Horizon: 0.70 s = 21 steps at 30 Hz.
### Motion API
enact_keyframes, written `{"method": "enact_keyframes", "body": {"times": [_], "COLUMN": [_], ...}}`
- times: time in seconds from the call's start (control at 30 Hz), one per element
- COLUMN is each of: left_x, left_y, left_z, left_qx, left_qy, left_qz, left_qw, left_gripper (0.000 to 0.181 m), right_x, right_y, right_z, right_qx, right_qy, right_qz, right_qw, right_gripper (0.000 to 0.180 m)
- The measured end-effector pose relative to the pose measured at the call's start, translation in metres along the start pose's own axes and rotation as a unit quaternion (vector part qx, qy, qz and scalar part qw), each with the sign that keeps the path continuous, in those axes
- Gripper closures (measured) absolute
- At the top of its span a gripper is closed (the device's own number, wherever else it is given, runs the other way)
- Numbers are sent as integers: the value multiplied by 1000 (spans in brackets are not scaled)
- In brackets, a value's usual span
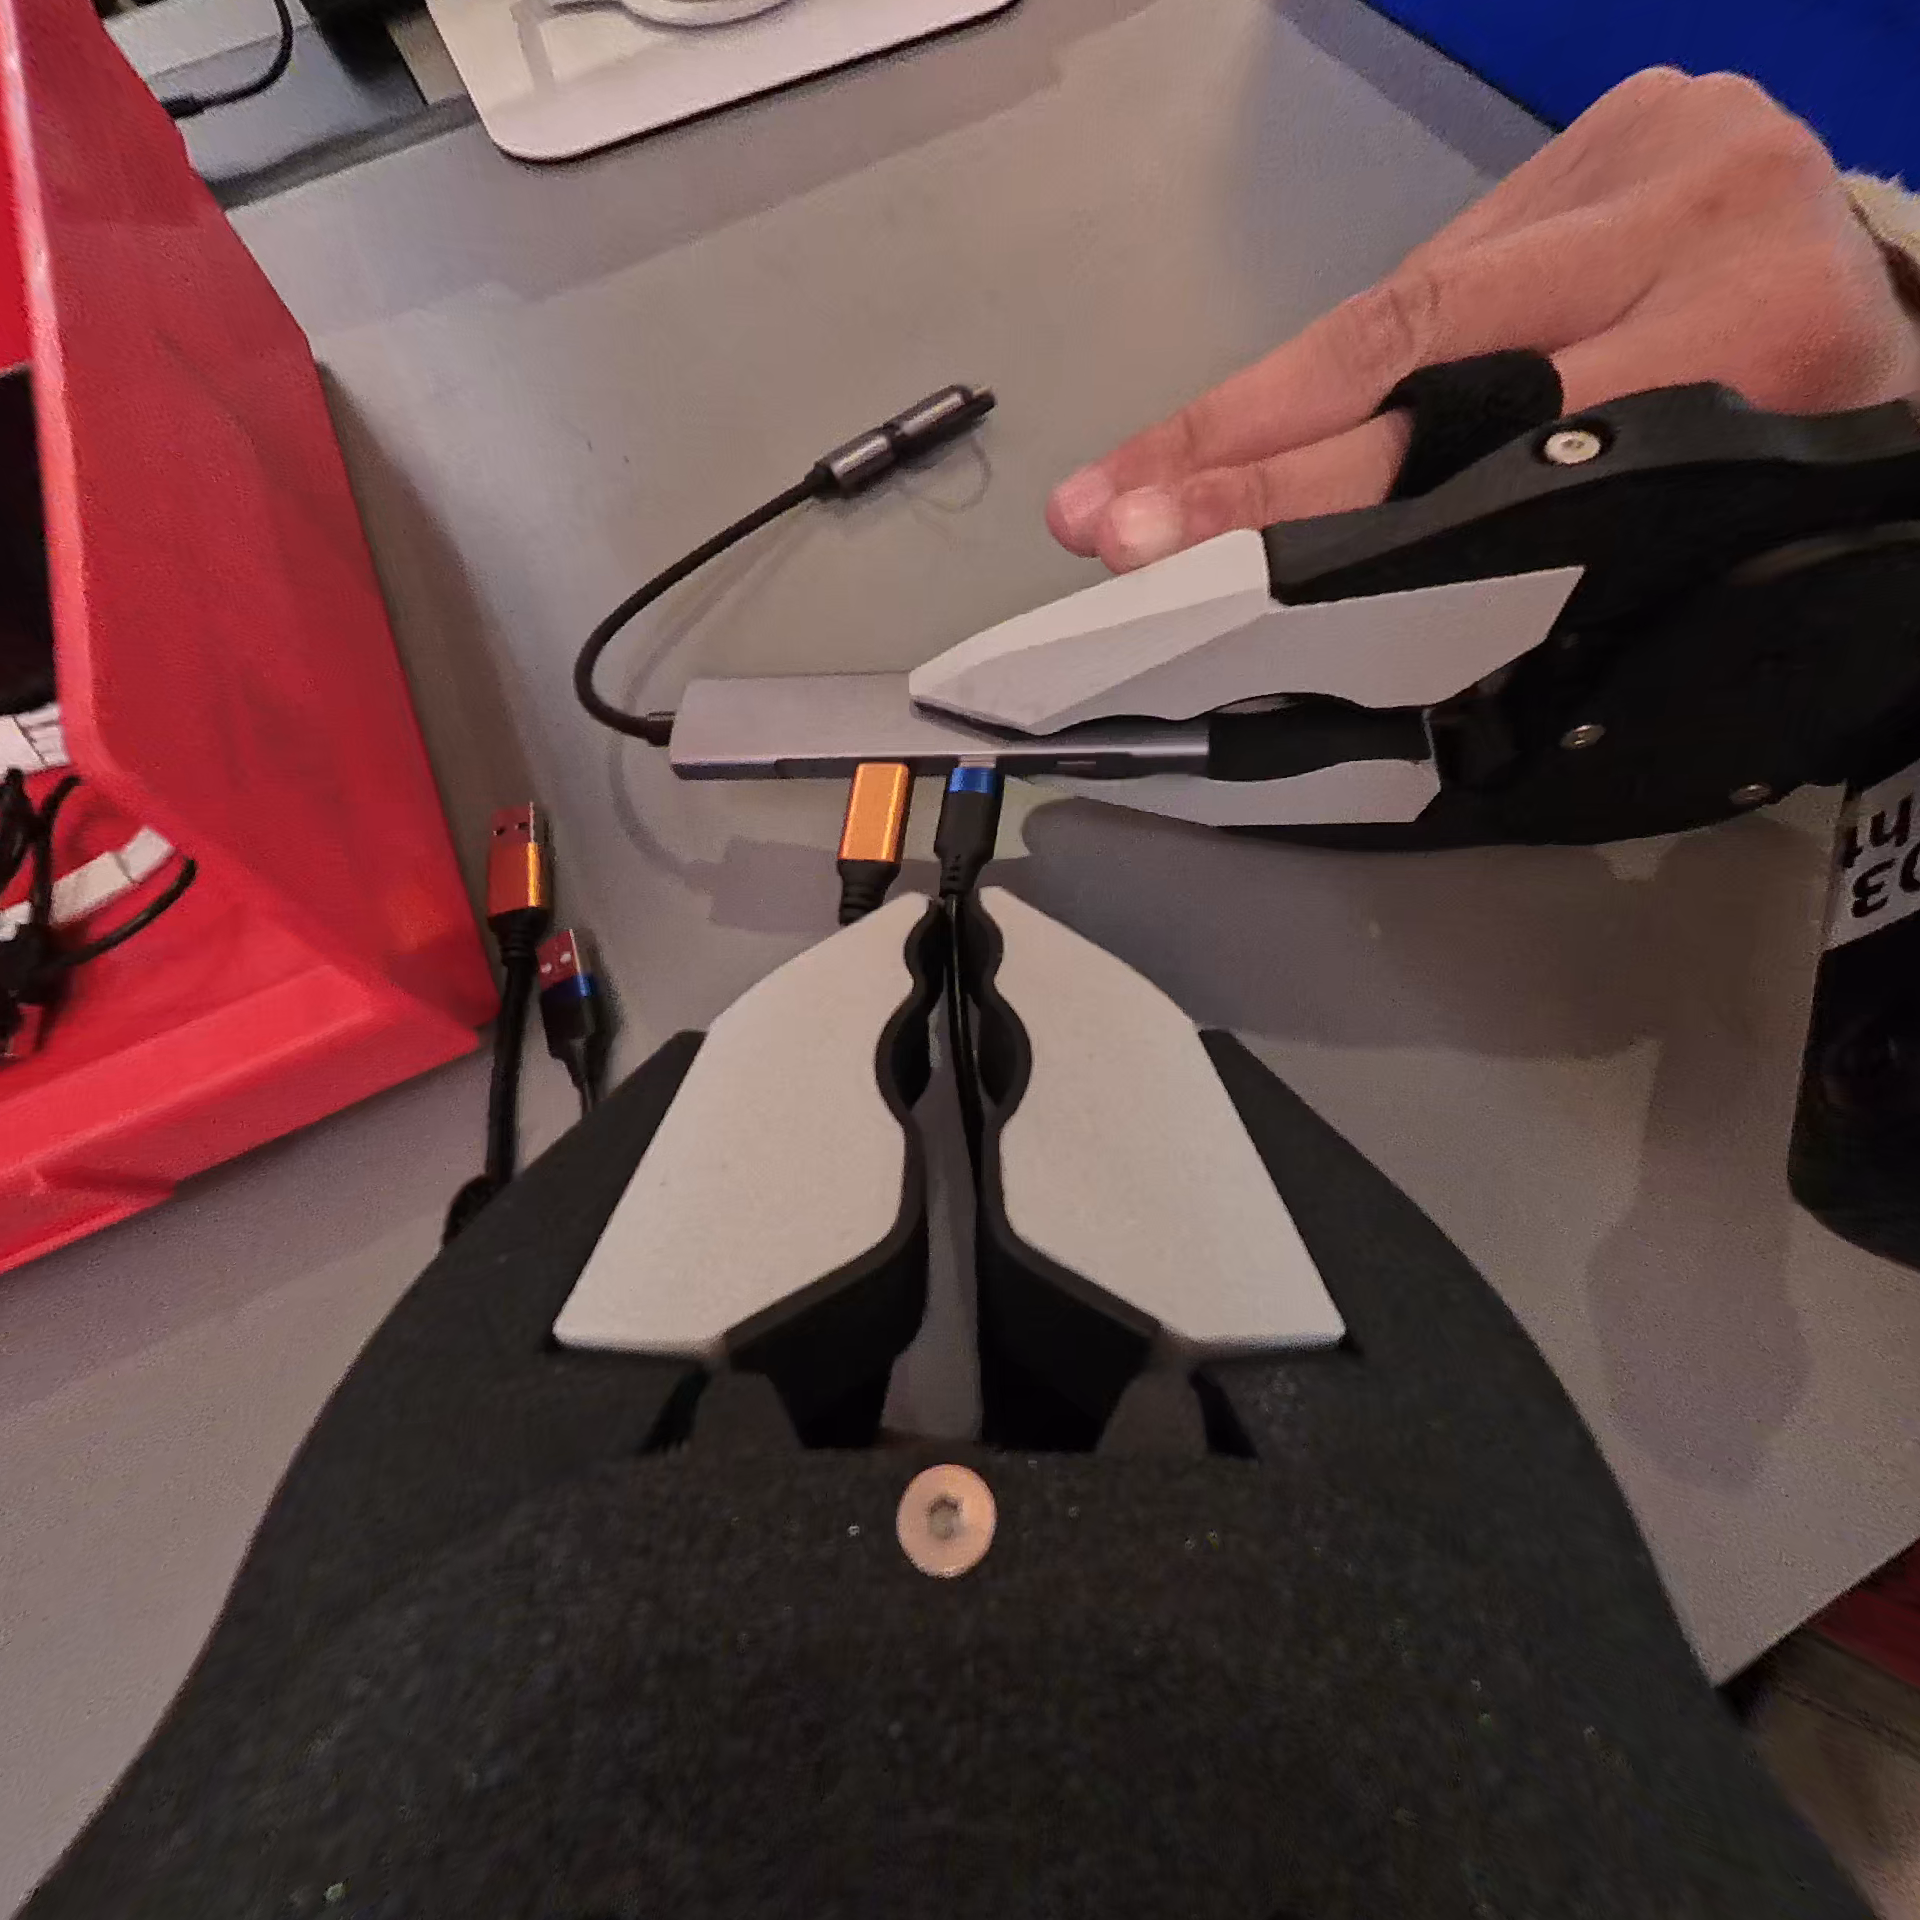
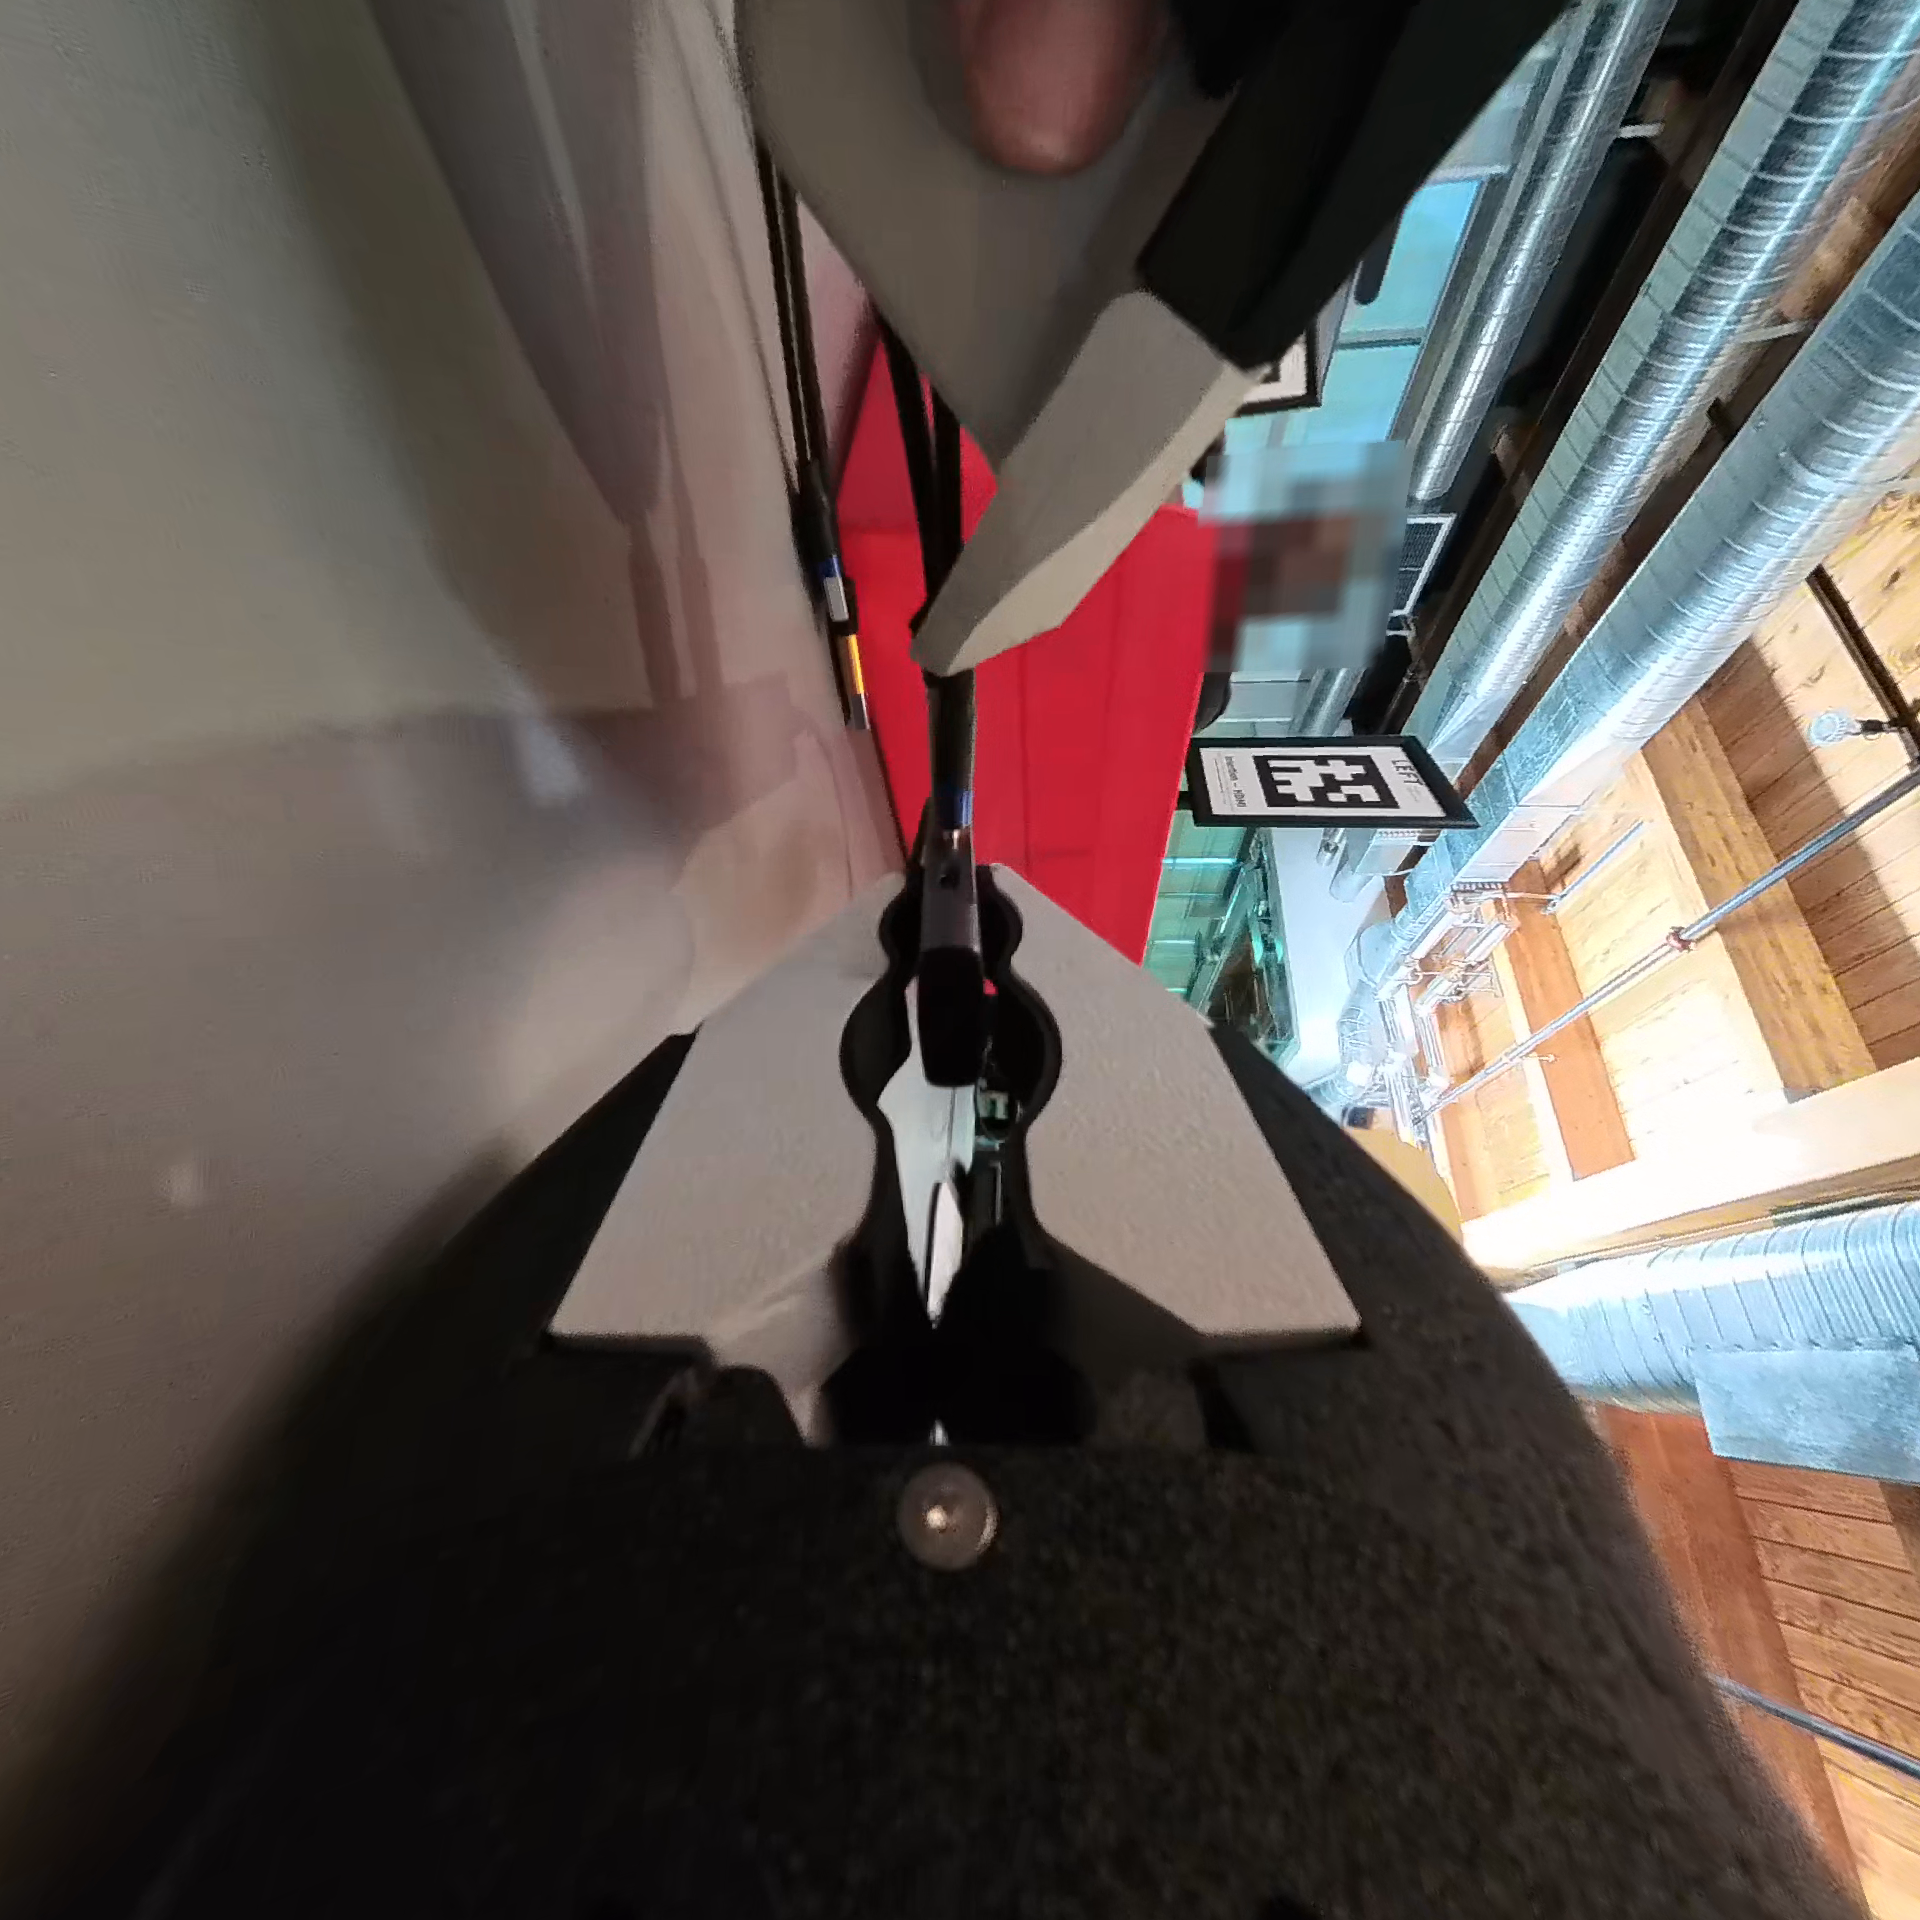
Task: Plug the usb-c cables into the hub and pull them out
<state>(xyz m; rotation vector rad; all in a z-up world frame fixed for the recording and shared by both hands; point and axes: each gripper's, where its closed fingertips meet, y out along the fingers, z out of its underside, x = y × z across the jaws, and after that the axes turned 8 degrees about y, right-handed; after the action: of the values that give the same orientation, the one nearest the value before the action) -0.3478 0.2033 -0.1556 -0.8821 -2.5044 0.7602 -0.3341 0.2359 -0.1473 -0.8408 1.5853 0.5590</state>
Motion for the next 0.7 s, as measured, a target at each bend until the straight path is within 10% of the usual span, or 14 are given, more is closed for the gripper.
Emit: {"method": "enact_keyframes", "body": {"times": [0.7], "left_x": [-3], "left_y": [2], "left_z": [1], "left_qx": [-1], "left_qy": [23], "left_qz": [15], "left_qw": [1000], "left_gripper": [179], "right_x": [-4], "right_y": [-1], "right_z": [-2], "right_qx": [-9], "right_qy": [-33], "right_qz": [23], "right_qw": [999], "right_gripper": [171]}}
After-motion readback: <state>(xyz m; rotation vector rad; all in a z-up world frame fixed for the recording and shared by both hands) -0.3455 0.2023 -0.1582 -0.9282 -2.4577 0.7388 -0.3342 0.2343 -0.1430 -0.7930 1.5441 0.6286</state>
